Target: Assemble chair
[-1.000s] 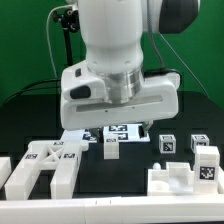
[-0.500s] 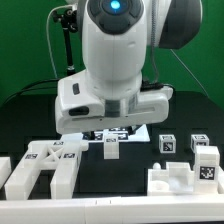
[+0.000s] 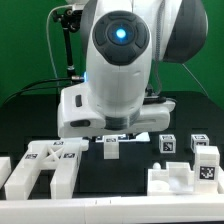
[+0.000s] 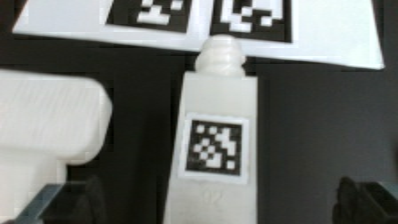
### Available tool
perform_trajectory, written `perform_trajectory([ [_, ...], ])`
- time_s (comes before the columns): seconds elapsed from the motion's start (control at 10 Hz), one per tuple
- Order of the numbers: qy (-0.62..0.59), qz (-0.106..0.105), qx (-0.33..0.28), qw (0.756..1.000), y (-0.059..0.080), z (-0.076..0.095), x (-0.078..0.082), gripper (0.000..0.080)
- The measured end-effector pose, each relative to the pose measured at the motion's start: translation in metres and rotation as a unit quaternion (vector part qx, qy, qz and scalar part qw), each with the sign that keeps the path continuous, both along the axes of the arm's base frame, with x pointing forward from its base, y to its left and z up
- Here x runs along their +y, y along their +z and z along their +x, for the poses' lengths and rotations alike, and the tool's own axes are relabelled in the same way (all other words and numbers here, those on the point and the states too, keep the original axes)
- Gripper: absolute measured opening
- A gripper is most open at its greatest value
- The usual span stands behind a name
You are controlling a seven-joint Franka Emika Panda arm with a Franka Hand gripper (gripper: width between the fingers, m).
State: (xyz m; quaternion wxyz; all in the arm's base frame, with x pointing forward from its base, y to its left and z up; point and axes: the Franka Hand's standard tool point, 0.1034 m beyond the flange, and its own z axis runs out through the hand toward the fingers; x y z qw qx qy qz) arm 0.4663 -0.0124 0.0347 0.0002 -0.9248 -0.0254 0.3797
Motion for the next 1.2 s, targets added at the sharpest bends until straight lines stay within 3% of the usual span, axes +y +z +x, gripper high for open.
perform_trajectory([
  [0.4,-0.004,-0.003,0.008,1.000,-0.001,-0.002,-0.001,0.0649],
  [0.7,-0.017,-0.024,0.066,0.997,-0.011,-0.009,0.002,0.0649],
  [0.9,-0.028,-0.039,0.077,0.996,-0.020,-0.015,0.003,0.0649],
  [1.1,-0.029,-0.039,0.076,0.996,-0.022,-0.017,0.004,0.0649],
  [1.2,-0.029,-0.039,0.076,0.996,-0.023,-0.017,0.003,0.0527],
])
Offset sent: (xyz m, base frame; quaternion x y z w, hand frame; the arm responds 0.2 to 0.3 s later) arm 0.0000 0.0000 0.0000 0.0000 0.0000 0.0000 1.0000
